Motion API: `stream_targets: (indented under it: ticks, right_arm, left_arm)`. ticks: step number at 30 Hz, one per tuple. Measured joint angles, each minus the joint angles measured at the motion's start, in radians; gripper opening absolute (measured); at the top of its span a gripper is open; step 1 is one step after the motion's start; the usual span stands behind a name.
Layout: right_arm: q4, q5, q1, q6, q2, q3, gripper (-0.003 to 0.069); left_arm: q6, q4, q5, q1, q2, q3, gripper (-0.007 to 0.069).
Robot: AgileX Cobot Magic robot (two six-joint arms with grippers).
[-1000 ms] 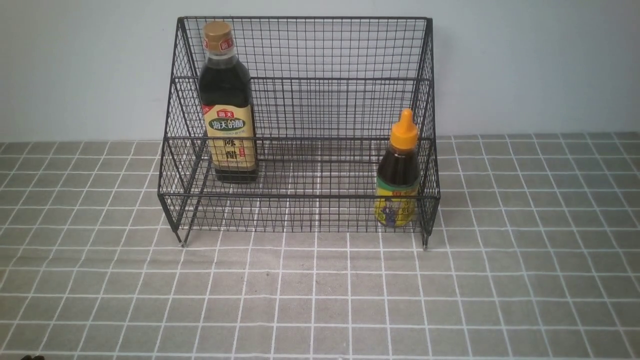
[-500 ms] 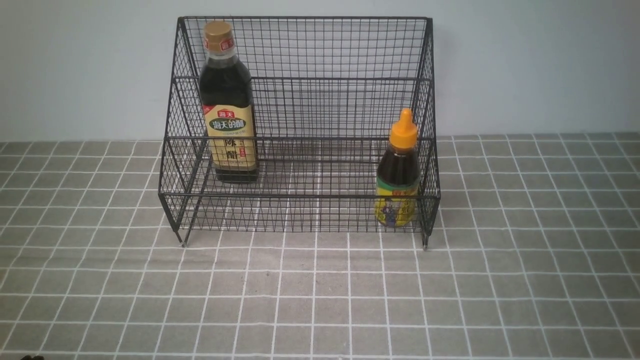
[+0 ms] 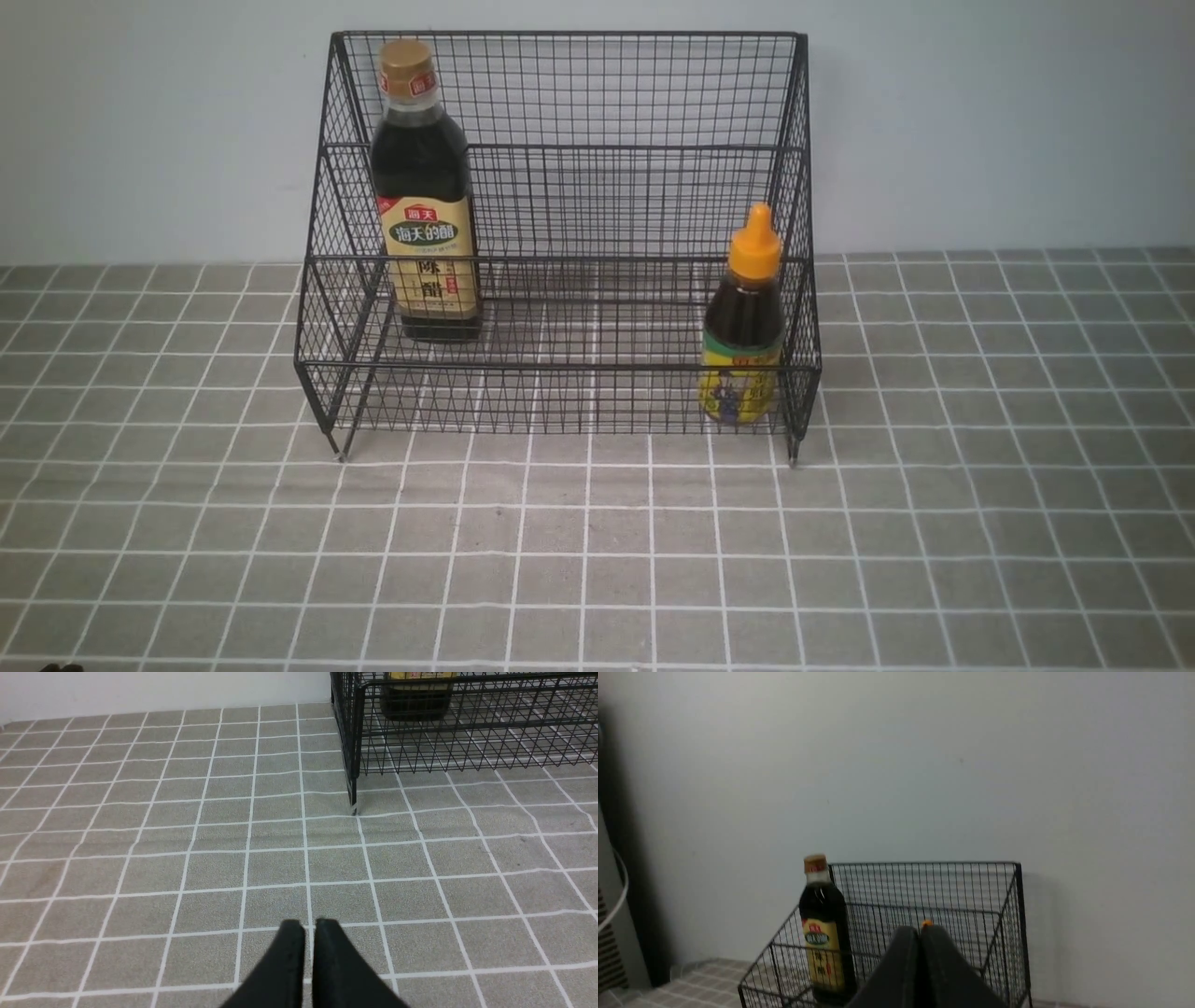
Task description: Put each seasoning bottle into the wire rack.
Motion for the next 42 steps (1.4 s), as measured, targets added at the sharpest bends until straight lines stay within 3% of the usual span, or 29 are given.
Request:
stream_targets:
  ticks: [4,7,12,23,42]
  right_arm:
    - [0.000,0.016,-0.123,-0.006,0.000,0.057,-0.0012]
    - [0.000,0.026,-0.306,-0.027,0.000,0.185,-0.0012]
    - [0.008,0.033,-0.462,-0.037,0.000,0.365,-0.0012]
    - [0.026,-0.014,-0.493,-0.100,0.001,0.393,-0.0012]
    - [0.026,-0.015,-0.493,-0.107,0.001,0.393,-0.0012]
  left_arm:
    - [0.000,0.000,0.000,0.000,0.000,0.000,0.0015]
    - [0.000,0.000,0.000,0.000,0.000,0.000,0.0015]
    - [0.000,0.000,0.000,0.000,0.000,0.000,0.0015]
    - [0.000,0.000,0.000,0.000,0.000,0.000,0.0015]
    - [0.000,0.000,0.001,0.000,0.000,0.000,0.0015]
